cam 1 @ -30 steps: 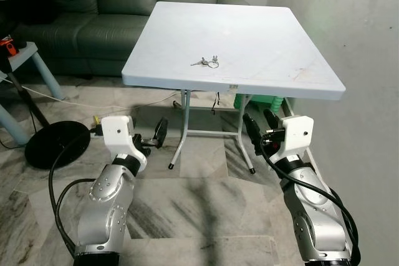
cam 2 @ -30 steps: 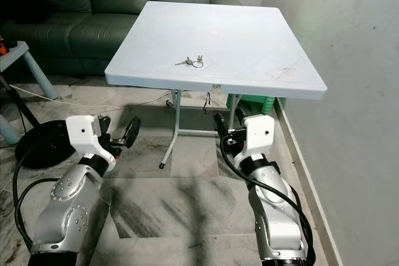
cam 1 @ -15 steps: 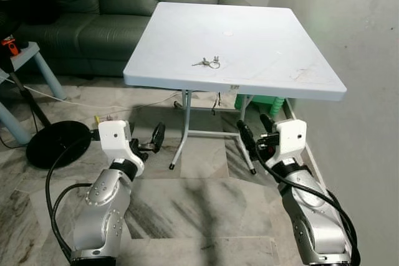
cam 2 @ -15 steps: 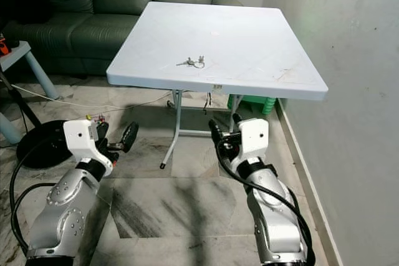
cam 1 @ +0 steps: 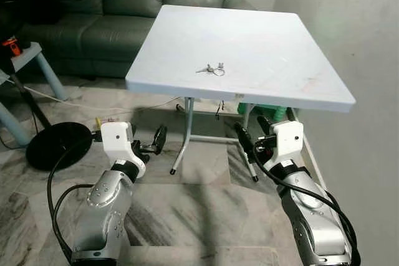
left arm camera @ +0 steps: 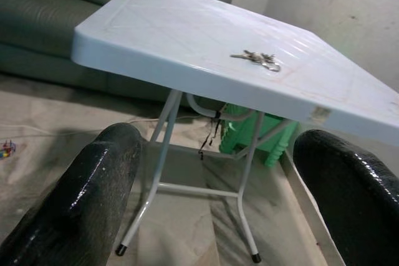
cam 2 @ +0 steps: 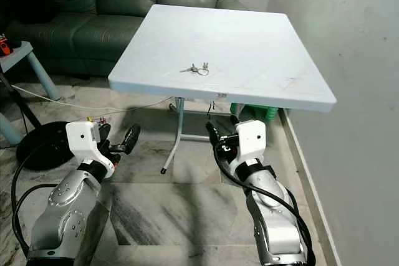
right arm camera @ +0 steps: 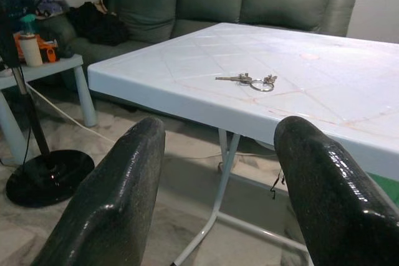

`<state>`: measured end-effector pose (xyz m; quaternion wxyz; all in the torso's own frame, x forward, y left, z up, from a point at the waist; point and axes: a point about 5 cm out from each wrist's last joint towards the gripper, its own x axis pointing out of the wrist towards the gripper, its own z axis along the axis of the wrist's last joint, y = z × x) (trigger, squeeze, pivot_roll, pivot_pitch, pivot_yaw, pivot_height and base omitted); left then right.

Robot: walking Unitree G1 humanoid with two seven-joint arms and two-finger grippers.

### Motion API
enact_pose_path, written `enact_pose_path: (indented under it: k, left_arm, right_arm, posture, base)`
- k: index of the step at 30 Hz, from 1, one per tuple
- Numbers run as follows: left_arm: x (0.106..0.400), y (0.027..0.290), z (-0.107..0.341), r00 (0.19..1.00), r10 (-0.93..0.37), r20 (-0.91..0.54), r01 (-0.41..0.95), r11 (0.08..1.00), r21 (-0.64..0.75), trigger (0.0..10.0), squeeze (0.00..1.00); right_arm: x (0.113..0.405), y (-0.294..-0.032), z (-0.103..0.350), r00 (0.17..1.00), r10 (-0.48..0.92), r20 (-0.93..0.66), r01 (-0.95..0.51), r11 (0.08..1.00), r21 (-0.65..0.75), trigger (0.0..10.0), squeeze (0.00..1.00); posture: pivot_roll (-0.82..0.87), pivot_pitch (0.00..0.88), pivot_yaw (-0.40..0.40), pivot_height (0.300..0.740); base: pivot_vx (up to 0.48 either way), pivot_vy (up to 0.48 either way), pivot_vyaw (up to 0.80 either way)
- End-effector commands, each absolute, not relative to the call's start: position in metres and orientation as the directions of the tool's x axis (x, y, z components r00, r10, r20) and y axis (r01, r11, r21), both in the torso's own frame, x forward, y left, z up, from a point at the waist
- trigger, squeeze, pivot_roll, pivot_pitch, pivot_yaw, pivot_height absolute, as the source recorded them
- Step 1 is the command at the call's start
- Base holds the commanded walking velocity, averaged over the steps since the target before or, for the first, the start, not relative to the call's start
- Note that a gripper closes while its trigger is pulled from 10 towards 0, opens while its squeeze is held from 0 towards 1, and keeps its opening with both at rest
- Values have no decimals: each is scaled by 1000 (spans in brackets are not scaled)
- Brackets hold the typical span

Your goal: Hang keys on a hook

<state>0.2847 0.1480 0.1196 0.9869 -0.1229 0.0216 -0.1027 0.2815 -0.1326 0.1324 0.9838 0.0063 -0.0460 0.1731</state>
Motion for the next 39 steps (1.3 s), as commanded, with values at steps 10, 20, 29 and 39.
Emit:
enact_pose_path:
  k: [10, 20, 29, 39]
  left_arm:
    - [286, 146, 120, 976, -215, -17, 204, 946, -253, 10000, 0]
    - [288, 144, 121, 974, -225, -13, 215, 944, -252, 10000, 0]
    - [288, 144, 120, 975, -222, -15, 211, 942, -260, 10000, 0]
    - [288, 143, 120, 975, -222, -14, 211, 940, -270, 10000, 0]
  right_arm:
    - [280, -133, 140, 929, 353, 113, -353, 935, -23, 10000, 0]
    - [280, -134, 140, 928, 354, 113, -354, 935, -22, 10000, 0]
    - [280, -133, 140, 927, 358, 110, -357, 934, -26, 10000, 0]
    - [280, -133, 140, 926, 362, 110, -361, 932, -27, 10000, 0]
  posture:
    - [-7, 0, -49, 732]
    - [-10, 0, -50, 732]
    - [-8, 0, -51, 732]
    - [-8, 0, -53, 732]
  base:
    - [355, 0, 0]
    - [357, 0, 0]
    - [357, 0, 0]
    - [326, 170, 0]
